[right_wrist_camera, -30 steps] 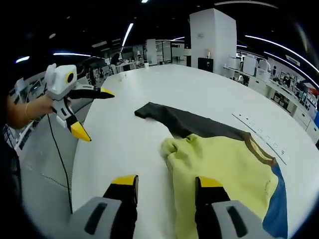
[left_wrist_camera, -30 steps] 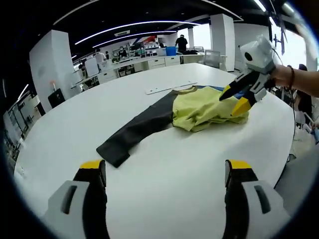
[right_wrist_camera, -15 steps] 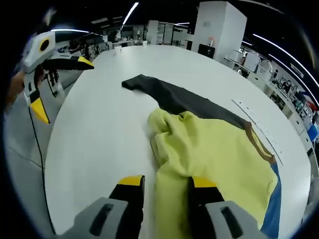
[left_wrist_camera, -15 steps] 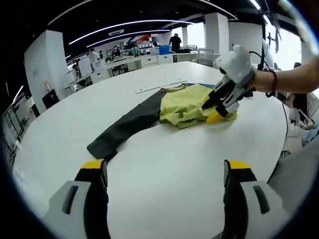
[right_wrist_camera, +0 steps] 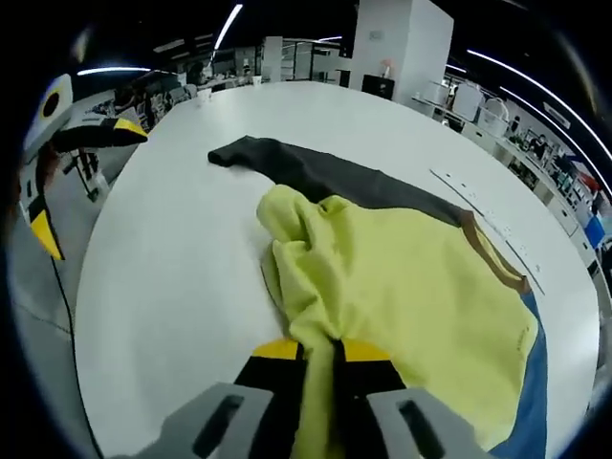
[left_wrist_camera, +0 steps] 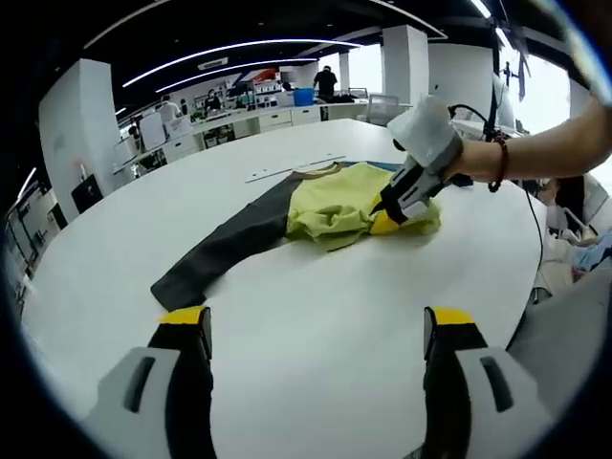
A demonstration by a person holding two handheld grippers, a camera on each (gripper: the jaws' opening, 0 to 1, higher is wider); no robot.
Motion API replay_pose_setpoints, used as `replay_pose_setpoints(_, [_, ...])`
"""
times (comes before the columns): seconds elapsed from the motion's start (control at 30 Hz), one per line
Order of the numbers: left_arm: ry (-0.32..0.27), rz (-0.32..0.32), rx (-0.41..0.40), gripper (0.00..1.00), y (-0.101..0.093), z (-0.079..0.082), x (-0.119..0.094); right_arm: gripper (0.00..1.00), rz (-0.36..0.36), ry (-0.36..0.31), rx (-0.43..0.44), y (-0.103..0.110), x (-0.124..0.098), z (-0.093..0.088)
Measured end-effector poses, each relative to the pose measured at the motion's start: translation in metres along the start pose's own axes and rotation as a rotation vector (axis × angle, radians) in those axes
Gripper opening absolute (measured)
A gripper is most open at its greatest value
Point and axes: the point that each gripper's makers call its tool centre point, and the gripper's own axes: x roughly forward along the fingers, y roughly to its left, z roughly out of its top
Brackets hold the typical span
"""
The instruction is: Fold the garment on the visible template until the final outline fits inside the template.
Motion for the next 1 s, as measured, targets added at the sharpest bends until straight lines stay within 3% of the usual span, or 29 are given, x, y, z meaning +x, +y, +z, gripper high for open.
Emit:
replay_pose_setpoints(0.13, [0.005, -0.007, 0.008, 0.87, -0.003, -0.002, -0.001, 0.01, 0.019, -0.01, 0.016, 0.0, -0.006, 0.005])
replay_pose_setpoints(0.53, [0.015, -0.032, 0.031, 0.83, -0.009, -0.003, 0.002, 0.0, 0.05, -0.089, 0.134, -0.012, -0.035, 0.039])
replay_pose_setpoints(0.83, [0.009, -0.042, 0.019, 0.8, -0.011, -0.003, 0.004, 0.0, 0.039, -0.133, 0.298, -0.038, -0.033, 0.05])
replay_pose_setpoints(1.0, [0.019, -0.048, 0.024, 0.77, -0.012, -0.006, 0.006, 0.0, 0.021, -0.11, 0.341, -0.056, -0.025, 0.046])
